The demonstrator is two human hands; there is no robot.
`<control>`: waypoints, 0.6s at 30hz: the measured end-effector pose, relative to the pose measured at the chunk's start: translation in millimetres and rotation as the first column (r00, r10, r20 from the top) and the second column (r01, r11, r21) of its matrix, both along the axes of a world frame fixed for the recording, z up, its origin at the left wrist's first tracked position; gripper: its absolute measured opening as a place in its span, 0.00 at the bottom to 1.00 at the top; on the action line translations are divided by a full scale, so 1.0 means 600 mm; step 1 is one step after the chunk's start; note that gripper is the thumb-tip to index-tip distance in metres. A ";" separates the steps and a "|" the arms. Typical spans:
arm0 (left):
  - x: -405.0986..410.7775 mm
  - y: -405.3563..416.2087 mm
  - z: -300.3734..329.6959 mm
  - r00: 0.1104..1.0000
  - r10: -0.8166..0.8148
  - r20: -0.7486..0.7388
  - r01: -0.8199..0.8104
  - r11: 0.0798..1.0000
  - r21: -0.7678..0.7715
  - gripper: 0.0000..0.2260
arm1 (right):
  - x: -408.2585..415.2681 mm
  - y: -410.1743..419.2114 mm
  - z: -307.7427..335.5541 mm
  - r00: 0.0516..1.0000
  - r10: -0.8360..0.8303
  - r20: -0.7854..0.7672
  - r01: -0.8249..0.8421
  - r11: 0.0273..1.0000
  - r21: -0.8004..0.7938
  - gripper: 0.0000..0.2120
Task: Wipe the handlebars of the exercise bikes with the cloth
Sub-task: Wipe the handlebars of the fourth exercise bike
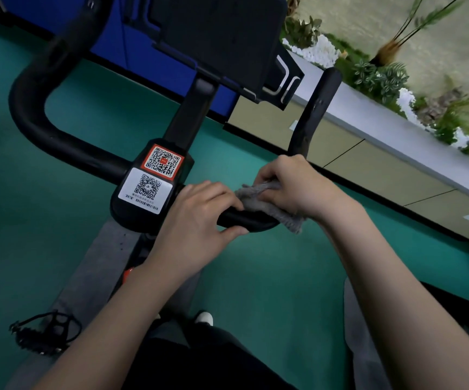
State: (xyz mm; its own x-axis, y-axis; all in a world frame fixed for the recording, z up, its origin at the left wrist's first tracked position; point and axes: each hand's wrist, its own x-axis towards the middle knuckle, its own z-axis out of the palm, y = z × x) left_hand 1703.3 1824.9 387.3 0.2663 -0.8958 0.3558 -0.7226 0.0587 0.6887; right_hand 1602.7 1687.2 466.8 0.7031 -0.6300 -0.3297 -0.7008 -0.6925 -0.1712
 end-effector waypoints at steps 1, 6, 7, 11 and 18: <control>0.000 0.000 0.000 1.000 -0.002 -0.001 0.002 1.000 0.001 0.14 | -0.003 -0.002 0.000 1.000 -0.007 0.025 0.008 1.000 -0.030 0.07; 0.000 -0.001 0.001 1.000 -0.005 0.008 0.005 1.000 0.010 0.15 | -0.020 0.000 -0.009 0.976 0.007 0.219 0.037 0.980 -0.197 0.07; -0.001 -0.001 0.001 1.000 -0.004 0.009 0.004 1.000 0.015 0.15 | -0.026 0.003 -0.010 0.959 0.018 0.282 0.047 0.973 -0.225 0.06; -0.003 -0.002 0.004 1.000 -0.006 0.015 0.005 0.999 0.037 0.15 | -0.062 0.020 -0.017 0.840 -0.028 0.542 0.148 0.973 -0.179 0.07; -0.023 -0.012 0.016 0.993 0.050 0.105 -0.056 0.997 0.058 0.22 | -0.085 -0.005 -0.052 0.692 -0.053 0.720 0.273 0.942 -0.193 0.10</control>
State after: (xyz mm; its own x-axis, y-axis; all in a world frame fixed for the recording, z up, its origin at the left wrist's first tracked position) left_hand 1689.2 1817.9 396.9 0.2787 -0.9021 0.3295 -0.7910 -0.0210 0.6114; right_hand 1551.7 1684.3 435.8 0.5347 -0.7401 0.4078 -0.5604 -0.6718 -0.4845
